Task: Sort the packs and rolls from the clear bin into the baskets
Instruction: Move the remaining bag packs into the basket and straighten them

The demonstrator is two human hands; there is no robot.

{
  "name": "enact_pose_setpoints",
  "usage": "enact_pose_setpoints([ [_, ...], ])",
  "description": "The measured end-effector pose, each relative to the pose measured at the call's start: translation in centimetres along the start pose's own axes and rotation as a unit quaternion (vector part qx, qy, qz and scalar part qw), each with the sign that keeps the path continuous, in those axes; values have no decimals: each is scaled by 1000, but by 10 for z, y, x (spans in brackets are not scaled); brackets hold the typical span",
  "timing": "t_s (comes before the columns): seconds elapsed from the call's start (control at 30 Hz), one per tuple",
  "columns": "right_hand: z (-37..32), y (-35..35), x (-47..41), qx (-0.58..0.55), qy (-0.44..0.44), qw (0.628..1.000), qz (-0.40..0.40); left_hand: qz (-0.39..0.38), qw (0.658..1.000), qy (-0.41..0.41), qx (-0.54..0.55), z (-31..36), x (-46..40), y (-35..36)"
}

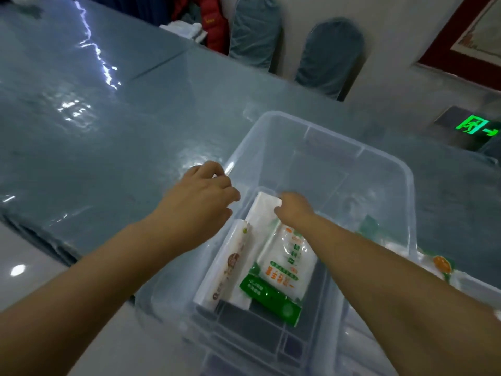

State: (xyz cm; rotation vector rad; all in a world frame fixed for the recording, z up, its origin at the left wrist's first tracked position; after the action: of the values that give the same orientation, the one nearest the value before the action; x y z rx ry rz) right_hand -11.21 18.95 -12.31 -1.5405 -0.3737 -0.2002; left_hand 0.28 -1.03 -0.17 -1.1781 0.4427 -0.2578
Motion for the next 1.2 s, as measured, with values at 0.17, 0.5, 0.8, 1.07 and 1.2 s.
enact_pose_setpoints([
  [0.17,-9,24,-31,-92,107,990,-26,-13,1000,6,21,-6,0,5],
  [0.5,-14,29,-33,-405,137,897,-111,17,999,15,22,-4,-3,3],
  [0.8,7,-56,17,-510,64,858,7,8,1000,1,-7,1,-14,2],
  [1.07,49,-141,94,-662,-12,734,153,17,976,-77,204,45,-62,-3],
  [1.2,72,-160,135,-724,-66,654,210,22,942,-77,325,88,-85,-14],
])
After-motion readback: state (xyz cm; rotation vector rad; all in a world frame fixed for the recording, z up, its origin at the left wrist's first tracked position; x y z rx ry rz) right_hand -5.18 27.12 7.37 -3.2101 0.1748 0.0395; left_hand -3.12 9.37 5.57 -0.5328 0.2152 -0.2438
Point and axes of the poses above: each hand's wrist, its own x-axis away from the middle knuckle, its own y-axis out of the palm, z = x × y, the point moved 2 cm from there along -x, towards the middle knuckle, and after that the axes turned 14 degrees about x, right-handed, at the moved point
